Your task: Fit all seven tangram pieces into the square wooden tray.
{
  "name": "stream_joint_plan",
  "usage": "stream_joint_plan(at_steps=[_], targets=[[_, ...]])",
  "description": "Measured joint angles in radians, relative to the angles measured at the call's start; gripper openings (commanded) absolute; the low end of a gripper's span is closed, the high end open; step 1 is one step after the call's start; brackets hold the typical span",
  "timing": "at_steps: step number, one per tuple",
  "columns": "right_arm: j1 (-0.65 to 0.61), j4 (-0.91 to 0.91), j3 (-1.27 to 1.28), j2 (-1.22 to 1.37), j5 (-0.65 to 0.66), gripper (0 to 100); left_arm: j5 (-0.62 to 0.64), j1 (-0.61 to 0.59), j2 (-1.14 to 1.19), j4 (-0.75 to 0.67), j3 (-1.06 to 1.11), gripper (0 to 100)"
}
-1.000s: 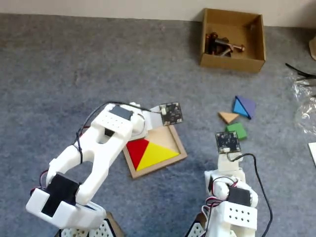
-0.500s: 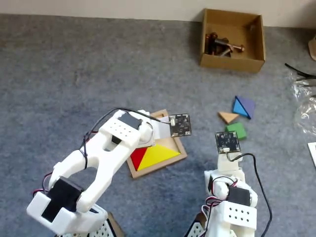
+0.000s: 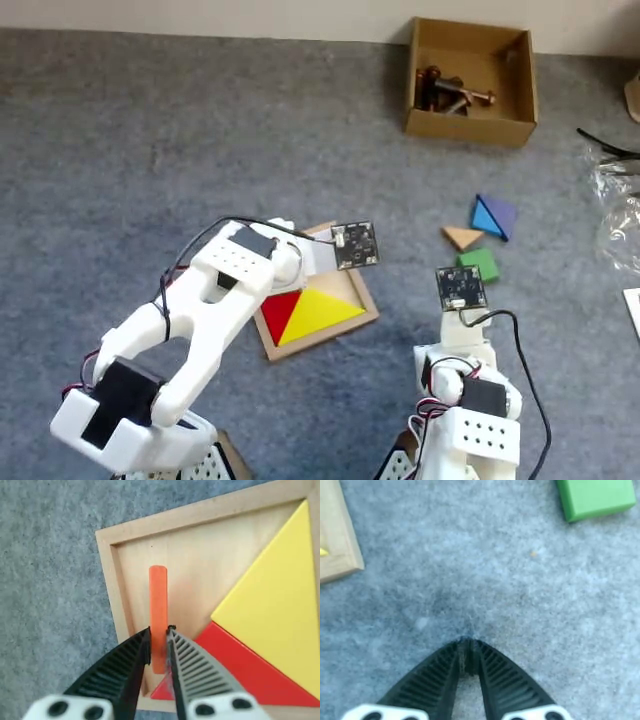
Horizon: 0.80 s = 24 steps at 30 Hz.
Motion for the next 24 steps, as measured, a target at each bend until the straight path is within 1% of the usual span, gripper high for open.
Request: stream_joint_plan(at_steps=[3, 7, 11, 24], targets=[[0.0, 0.0, 0.0, 0.0, 0.0, 1.2, 0.0, -0.002, 0.0, 0.0, 0.0, 1], [0.0, 0.0, 0.0, 0.0, 0.0, 1.2, 0.0, -0.041, 0.002, 0.003, -0.012, 6], [0.0, 0.0, 0.0, 0.0, 0.0, 1.2, 0.005, -0.071, 0.003, 0.002, -0.017, 5], [0.0, 0.0, 0.0, 0.0, 0.0, 1.2, -0.133, -0.071, 0.003, 0.002, -0.014, 6]])
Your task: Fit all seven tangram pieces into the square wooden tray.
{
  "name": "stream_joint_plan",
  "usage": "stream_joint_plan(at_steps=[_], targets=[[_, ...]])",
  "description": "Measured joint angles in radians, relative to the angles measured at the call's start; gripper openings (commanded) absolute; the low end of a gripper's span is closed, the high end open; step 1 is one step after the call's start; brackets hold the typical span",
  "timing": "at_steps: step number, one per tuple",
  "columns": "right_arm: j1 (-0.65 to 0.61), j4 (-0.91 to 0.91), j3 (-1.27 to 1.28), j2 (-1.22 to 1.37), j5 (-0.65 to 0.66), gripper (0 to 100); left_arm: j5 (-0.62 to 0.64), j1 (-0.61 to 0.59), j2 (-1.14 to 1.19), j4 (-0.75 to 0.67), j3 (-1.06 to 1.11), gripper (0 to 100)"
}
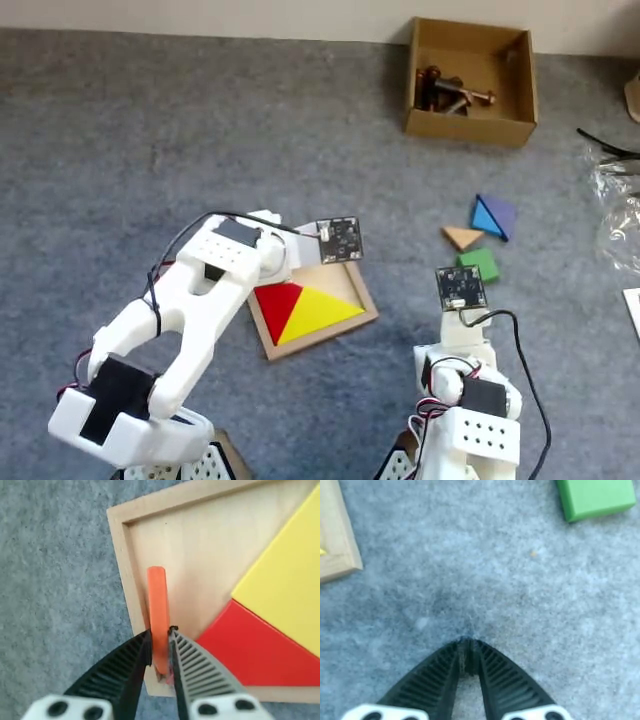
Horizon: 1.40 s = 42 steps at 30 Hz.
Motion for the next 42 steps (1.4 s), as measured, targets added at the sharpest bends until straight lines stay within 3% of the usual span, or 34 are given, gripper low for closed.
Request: stream_joint_plan(at_steps=[4, 26, 42], targets=[[0.0, 0.0, 0.0, 0.0, 0.0, 1.2, -0.015, 0.0, -0.002, -0.003, 0.021, 11], [0.0, 0.0, 0.0, 0.0, 0.0, 1.2, -0.023, -0.009, 0.0, -0.006, 0.025, 14], [0.0, 0.0, 0.0, 0.0, 0.0, 1.2, -0.018, 0.064, 0.0, -0.006, 0.008, 14]])
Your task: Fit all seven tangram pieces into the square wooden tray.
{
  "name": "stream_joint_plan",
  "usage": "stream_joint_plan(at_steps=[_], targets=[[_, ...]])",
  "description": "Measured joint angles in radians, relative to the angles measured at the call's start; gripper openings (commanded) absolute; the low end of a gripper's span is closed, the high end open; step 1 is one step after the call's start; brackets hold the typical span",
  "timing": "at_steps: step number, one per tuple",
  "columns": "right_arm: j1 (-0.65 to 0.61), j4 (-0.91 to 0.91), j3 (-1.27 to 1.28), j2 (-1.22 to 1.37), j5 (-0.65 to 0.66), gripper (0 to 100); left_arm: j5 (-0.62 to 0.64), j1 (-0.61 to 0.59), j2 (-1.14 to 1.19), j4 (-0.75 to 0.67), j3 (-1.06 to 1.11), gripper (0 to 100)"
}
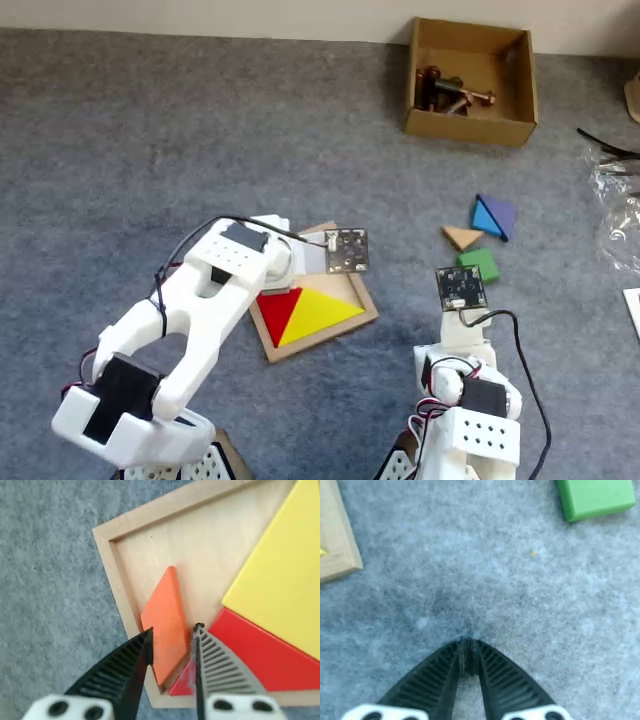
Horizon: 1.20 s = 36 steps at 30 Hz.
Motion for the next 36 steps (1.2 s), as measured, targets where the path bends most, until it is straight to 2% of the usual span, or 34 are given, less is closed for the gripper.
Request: stream_joint_plan(at_steps=[14, 19, 28, 32, 36], targets=[[0.0, 0.0, 0.0, 0.0, 0.0, 1.2, 0.052, 0.066, 0.002, 0.011, -0.066, 14], [0.0, 0.0, 0.0, 0.0, 0.0, 1.2, 0.052, 0.066, 0.002, 0.02, -0.135, 7], [0.0, 0.0, 0.0, 0.0, 0.0, 1.2, 0.052, 0.066, 0.002, 0.02, -0.15, 6], [0.0, 0.0, 0.0, 0.0, 0.0, 1.2, 0.052, 0.066, 0.002, -0.026, -0.15, 1], [0.0, 0.0, 0.0, 0.0, 0.0, 1.2, 0.052, 0.066, 0.003, -0.077, -0.123, 1]])
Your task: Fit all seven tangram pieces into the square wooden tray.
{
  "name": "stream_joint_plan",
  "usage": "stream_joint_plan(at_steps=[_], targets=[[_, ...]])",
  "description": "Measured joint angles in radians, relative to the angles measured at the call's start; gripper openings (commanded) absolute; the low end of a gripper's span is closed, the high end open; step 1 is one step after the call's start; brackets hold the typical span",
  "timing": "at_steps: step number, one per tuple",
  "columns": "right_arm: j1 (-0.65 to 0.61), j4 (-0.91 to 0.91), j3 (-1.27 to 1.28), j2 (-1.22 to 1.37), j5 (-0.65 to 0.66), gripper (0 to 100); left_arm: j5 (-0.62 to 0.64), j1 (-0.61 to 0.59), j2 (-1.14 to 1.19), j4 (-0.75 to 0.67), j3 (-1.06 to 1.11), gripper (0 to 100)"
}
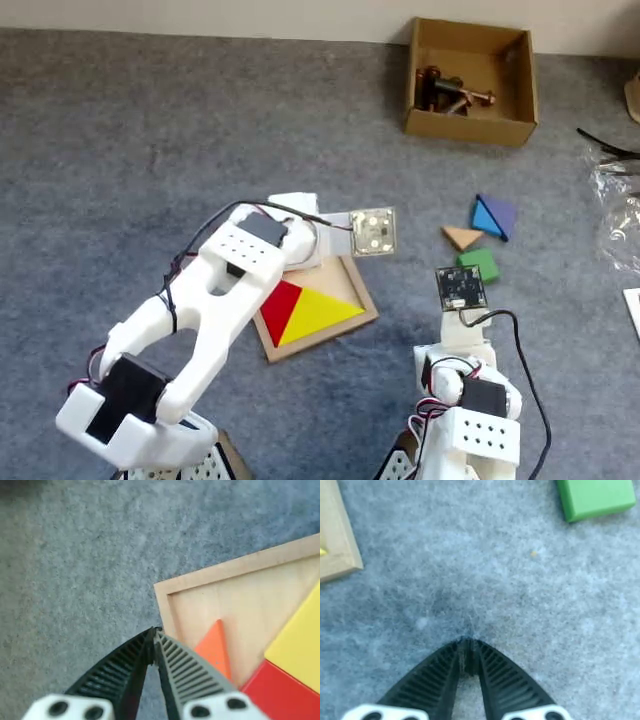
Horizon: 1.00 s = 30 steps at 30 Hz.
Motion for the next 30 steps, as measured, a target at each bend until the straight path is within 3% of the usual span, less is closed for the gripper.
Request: stream_joint_plan(at_steps=[10, 17, 30], targets=[[0.0, 0.0, 0.0, 0.0, 0.0, 1.2, 0.0, 0.071, 0.0, -0.017, 0.037, 1], [0.0, 0.0, 0.0, 0.0, 0.0, 1.2, 0.066, 0.068, 0.055, -0.106, 0.064, 1], [0.0, 0.0, 0.0, 0.0, 0.0, 1.2, 0.071, 0.068, 0.161, -0.114, 0.063, 1]])
